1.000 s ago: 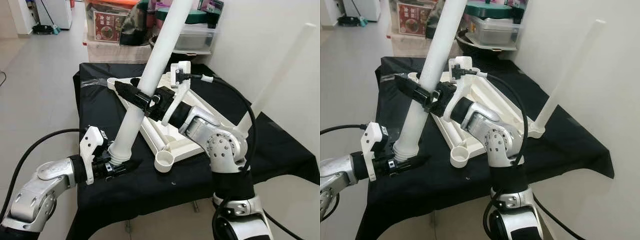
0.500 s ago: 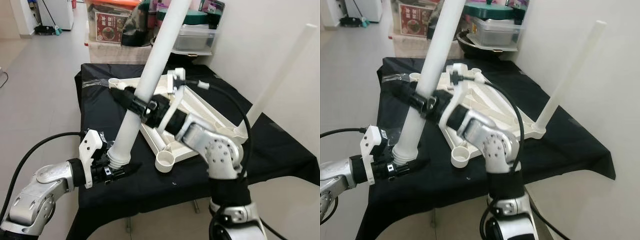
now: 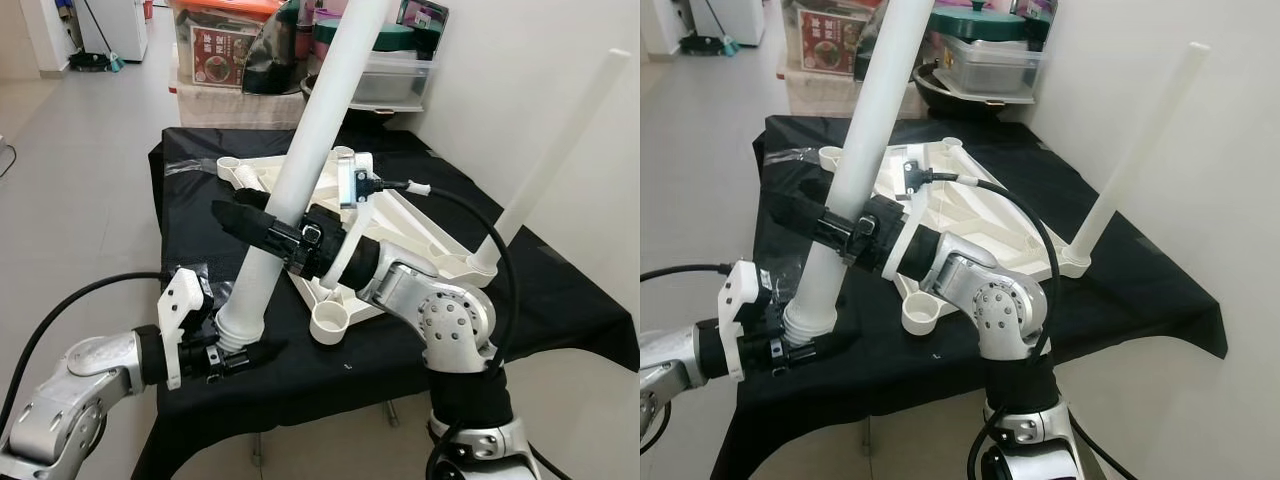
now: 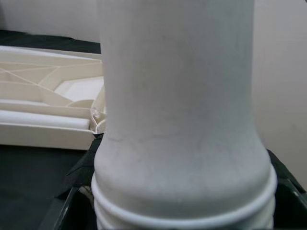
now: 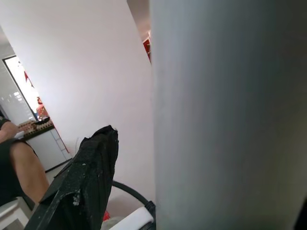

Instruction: Building children table

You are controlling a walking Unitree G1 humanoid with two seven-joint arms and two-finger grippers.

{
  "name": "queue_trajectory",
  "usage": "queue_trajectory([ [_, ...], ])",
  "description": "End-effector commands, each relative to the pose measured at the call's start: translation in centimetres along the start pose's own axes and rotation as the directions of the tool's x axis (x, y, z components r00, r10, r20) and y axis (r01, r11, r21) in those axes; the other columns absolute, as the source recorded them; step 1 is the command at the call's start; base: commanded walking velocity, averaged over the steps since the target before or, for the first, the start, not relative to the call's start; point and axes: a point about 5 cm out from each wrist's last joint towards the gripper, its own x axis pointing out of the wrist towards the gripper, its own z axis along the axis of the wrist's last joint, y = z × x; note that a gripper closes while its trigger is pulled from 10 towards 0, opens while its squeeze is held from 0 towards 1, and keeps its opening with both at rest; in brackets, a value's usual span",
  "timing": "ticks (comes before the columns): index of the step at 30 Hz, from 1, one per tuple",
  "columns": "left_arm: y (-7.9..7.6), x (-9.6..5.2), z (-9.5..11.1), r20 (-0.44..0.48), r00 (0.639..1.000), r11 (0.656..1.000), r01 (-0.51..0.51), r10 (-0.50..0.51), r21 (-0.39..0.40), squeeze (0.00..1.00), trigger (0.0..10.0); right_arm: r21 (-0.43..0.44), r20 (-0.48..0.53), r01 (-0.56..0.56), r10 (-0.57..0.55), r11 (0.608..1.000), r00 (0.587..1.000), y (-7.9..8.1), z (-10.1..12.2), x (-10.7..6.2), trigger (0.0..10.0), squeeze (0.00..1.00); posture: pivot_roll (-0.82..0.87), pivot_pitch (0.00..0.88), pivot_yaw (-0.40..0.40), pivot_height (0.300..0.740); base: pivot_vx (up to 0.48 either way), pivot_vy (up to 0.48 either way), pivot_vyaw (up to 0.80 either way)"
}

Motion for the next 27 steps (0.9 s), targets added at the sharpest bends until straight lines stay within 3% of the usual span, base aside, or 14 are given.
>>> queue_trajectory([
  [1, -1.4, 0.8, -0.1, -0.026, 0.994, 0.994, 0.109, -0.109, -0.002, 0.0, 0.0, -0.017, 0.007, -0.047, 0.047, 0.999, 0.999, 0.5, 0.3, 0.6, 0.0, 0.0, 0.15, 0.0, -0.147, 0.74, 0.0, 0.0, 0.0],
  [19, -1.0, 0.2, -0.2, -0.052, 0.994, 0.994, 0.101, -0.1, 0.027, 0.0, 0.0, 0.04, -0.01, -0.108, 0.109, 0.993, 0.994, 0.5, -0.8, -0.5, 0.0, 0.0, 0.16, 0.0, -0.142, 0.74, 0.0, 0.0, 0.0],
  [20, -0.4, 0.3, -0.3, -0.048, 0.998, 0.998, 0.048, -0.047, 0.032, 1.0, 10.0, 0.033, -0.003, -0.091, 0.092, 0.995, 0.996, 0.3, -0.8, -0.5, 0.0, 0.0, 0.16, 0.0, -0.142, 0.74, 0.0, 0.0, 0.0],
  [23, 0.9, -0.2, 0.0, -0.007, 0.998, 0.998, -0.058, 0.058, 0.025, 1.0, 10.0, -0.001, 0.016, -0.022, 0.022, 1.0, 1.0, -0.6, -0.4, -0.9, 0.0, 0.0, 0.16, 0.0, -0.141, 0.74, 0.0, 0.0, 0.0],
  [27, 1.2, -0.5, 0.3, 0.013, 0.997, 0.996, -0.081, 0.081, 0.022, 1.0, 10.0, -0.024, 0.017, 0.007, -0.007, 1.0, 1.0, -1.1, -0.1, -1.3, 0.0, 0.0, 0.15, 0.0, -0.139, 0.74, 0.0, 0.0, 0.0],
])
